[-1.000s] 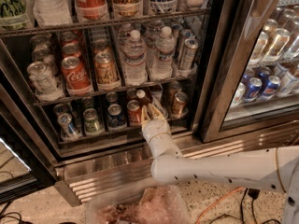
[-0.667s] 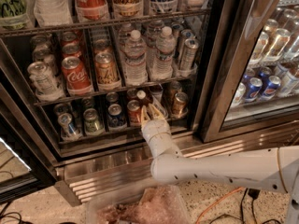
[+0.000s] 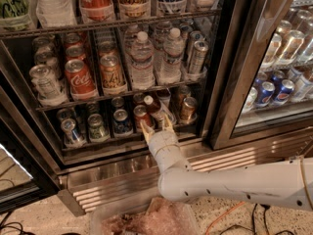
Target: Pick blue plastic bottle from bottom shelf of fridge
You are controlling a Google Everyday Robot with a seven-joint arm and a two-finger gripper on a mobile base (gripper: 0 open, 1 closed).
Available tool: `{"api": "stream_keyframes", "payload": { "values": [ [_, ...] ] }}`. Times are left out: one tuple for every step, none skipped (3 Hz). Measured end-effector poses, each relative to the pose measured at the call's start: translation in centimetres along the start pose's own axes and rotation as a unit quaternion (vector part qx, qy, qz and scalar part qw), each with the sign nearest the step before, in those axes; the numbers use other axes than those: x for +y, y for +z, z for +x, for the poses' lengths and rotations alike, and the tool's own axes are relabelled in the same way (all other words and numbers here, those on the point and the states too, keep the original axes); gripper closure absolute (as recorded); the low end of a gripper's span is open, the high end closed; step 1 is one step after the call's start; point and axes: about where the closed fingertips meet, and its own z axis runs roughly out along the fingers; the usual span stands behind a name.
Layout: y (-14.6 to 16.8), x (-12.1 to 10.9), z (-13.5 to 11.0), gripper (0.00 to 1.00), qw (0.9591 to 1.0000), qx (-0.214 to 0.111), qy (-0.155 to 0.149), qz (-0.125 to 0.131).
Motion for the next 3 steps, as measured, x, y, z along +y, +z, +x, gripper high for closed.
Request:
{"api": "stream_keyframes", "payload": {
  "values": [
    [-0.06,0.05,0.06,0.14,1.0,0.001,0.0,0.0],
    [-0.05,0.05,0.07,0.0,1.0,0.001,0.0,0.0],
    [0.25,-0.12,0.95,0.0,1.0,0.004,0.006,0.0]
  ]
}}
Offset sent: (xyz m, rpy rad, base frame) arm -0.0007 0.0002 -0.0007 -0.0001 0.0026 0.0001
